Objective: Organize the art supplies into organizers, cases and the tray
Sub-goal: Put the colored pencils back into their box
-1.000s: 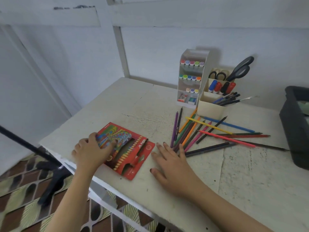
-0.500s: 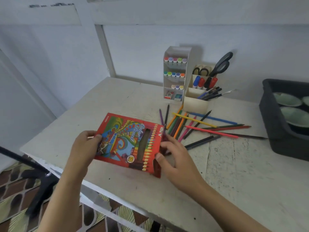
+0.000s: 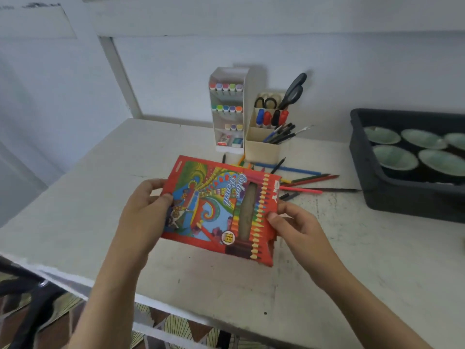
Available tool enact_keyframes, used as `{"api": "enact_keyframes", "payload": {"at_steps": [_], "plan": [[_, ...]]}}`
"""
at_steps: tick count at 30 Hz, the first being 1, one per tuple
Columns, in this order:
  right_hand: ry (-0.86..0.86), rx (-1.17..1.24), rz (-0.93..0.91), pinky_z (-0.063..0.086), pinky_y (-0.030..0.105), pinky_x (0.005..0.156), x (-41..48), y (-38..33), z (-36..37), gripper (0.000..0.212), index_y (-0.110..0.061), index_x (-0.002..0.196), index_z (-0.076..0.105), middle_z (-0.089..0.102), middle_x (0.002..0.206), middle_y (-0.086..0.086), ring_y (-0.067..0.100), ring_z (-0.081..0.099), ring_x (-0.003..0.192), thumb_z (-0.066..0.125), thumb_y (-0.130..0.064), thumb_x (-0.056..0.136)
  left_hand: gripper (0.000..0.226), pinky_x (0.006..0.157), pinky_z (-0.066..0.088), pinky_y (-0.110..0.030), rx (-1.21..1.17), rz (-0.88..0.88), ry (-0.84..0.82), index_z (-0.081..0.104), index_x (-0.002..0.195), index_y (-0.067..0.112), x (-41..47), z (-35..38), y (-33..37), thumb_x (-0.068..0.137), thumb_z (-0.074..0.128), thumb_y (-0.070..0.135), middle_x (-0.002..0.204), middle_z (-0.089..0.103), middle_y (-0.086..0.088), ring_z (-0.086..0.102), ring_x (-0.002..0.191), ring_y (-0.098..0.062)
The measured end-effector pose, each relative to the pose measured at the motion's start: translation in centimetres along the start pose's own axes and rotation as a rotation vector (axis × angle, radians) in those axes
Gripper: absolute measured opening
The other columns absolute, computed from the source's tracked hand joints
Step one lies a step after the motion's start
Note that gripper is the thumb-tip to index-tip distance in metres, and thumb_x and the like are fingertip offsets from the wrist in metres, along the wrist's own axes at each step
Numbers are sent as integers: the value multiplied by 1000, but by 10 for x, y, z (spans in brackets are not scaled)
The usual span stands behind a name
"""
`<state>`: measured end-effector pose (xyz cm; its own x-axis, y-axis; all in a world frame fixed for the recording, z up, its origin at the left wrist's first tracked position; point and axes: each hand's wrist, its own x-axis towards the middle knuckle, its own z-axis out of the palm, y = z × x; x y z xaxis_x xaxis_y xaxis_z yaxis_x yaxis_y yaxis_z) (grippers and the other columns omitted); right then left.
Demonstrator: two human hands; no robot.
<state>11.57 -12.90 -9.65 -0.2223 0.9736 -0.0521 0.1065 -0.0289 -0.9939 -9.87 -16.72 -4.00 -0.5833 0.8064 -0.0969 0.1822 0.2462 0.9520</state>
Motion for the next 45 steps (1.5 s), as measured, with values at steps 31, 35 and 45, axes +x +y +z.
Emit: {"api": "enact_keyframes", "payload": {"at_steps": [31,35,45], "plan": [[-143,-1086,-96,37,28,90,10,-6,-53,16,-31,100,53,42,113,-8,12,40,113,54,-43,89,9,51,35,-12,528,425,-84,63,87,34,-31,49,-95,82,69,30,68,60,16,55,79,1],[-293,-1030,-377,38,29,90,43,-11,-12,22,-28,113,56,47,115,-4,13,43,111,51,-34,92,11,52,39,-14,499,415,-86,62,85,38,-31,49,-98,82,70,31,68,61,15,56,76,-2],[-556,-1159,-751,38,37,98,115,-3,94,46,-30,139,42,40,138,10,26,43,120,44,-15,95,23,67,35,-8,408,401,57,66,78,43,-28,41,-105,74,76,24,74,60,23,50,85,2]]}}
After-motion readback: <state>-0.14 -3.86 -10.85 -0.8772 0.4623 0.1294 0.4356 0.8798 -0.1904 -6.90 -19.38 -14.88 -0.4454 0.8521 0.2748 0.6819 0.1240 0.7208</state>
